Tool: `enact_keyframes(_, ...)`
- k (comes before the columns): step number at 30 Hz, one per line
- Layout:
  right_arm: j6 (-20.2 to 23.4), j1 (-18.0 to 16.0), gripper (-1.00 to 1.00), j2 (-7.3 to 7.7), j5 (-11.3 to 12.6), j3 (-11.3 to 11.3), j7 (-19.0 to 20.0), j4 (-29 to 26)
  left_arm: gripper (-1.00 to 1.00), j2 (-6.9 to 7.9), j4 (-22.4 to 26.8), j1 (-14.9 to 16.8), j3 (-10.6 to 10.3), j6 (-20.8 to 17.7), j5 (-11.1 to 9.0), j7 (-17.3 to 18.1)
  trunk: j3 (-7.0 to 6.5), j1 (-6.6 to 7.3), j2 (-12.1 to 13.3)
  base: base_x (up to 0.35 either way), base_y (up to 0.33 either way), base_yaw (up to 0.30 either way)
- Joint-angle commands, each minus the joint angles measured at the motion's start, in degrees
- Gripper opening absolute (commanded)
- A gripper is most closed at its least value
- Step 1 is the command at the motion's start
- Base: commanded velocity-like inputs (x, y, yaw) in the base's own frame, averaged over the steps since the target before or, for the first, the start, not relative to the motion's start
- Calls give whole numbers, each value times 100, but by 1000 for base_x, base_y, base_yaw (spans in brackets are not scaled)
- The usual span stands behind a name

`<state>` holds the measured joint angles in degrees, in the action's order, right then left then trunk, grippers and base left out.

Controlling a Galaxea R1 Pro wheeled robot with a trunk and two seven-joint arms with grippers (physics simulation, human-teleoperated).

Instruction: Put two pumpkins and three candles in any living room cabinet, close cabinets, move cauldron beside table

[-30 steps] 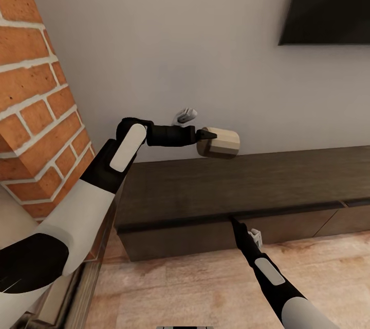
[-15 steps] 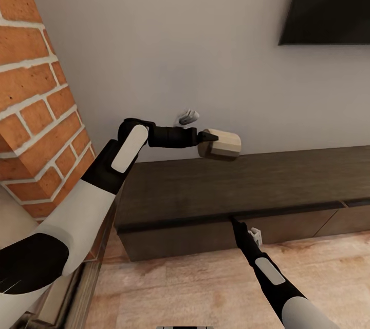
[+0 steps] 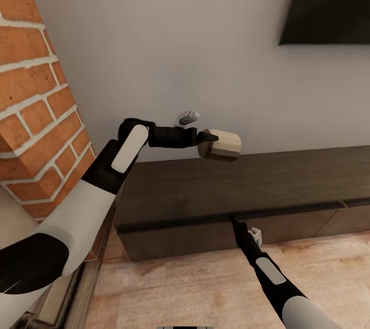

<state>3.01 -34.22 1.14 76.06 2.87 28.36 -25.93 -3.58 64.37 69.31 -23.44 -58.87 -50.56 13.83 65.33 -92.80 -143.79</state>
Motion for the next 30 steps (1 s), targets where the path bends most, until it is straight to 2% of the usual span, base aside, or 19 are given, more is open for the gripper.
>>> enact_keyframes(1,32,-6,-100,2,104,21,46,-53,-100,-2,-3,3,5,-12,55,58,4,2,-2,0,0,0)
enact_keyframes(21,33,-6,-100,-3,111,21,39,-44,-100,16,63,3,31,-19,-29,189,4,2,-2,0,0,0)
enact_keyframes(30,-20,-6,-100,-21,89,21,35,-44,-100,16,67,3,32,-10,-24,153,4,2,-2,-68,0,0)
